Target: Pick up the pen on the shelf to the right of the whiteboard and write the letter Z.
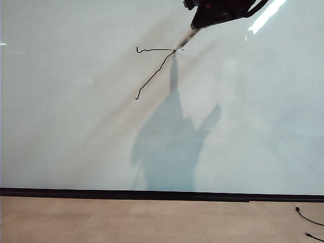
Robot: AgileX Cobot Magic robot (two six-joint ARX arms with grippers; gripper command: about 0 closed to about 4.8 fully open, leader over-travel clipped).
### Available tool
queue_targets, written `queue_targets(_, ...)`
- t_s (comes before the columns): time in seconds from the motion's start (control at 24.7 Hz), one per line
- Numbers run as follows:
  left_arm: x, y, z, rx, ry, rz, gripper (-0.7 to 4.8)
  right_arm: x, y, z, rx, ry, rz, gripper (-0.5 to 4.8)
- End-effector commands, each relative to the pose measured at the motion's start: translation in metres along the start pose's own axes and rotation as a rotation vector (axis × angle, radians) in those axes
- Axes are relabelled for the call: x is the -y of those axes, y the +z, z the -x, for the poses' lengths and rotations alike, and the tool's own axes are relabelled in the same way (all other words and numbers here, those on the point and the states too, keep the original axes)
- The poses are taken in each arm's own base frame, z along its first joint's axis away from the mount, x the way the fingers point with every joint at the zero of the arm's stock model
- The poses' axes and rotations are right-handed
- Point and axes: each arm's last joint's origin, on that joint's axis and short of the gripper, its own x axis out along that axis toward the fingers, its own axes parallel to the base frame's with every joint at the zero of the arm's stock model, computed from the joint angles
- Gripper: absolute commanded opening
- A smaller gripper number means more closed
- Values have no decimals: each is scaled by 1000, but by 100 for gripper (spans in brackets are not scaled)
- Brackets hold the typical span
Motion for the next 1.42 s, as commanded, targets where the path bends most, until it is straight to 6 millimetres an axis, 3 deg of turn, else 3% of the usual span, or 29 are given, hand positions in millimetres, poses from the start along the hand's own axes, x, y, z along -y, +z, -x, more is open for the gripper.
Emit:
queue_targets(0.04, 0, 2, 0, 14, -1, -5, -5, 2, 5, 3, 25, -12, 2, -5)
queue_targets(0.24, 0, 2, 0, 14, -1, -5, -4, -2, 4, 4, 26, 47, -7, -5)
queue_targets(0.53, 0, 2, 0, 14, -1, -5, -5, -34, -15, 11, 90, 127, -96, -5)
queue_targets(0.69, 0, 2, 0, 14, -1, -5, -5, -50, -37, -2, 173, 186, -198, -5)
queue_targets(0.97, 0, 2, 0, 14, 0, -5, -5, -61, -57, -26, 188, 180, -257, -5)
queue_targets(1.42, 0, 2, 0, 14, -1, -5, -4, -65, -70, -44, 166, 171, -277, -5)
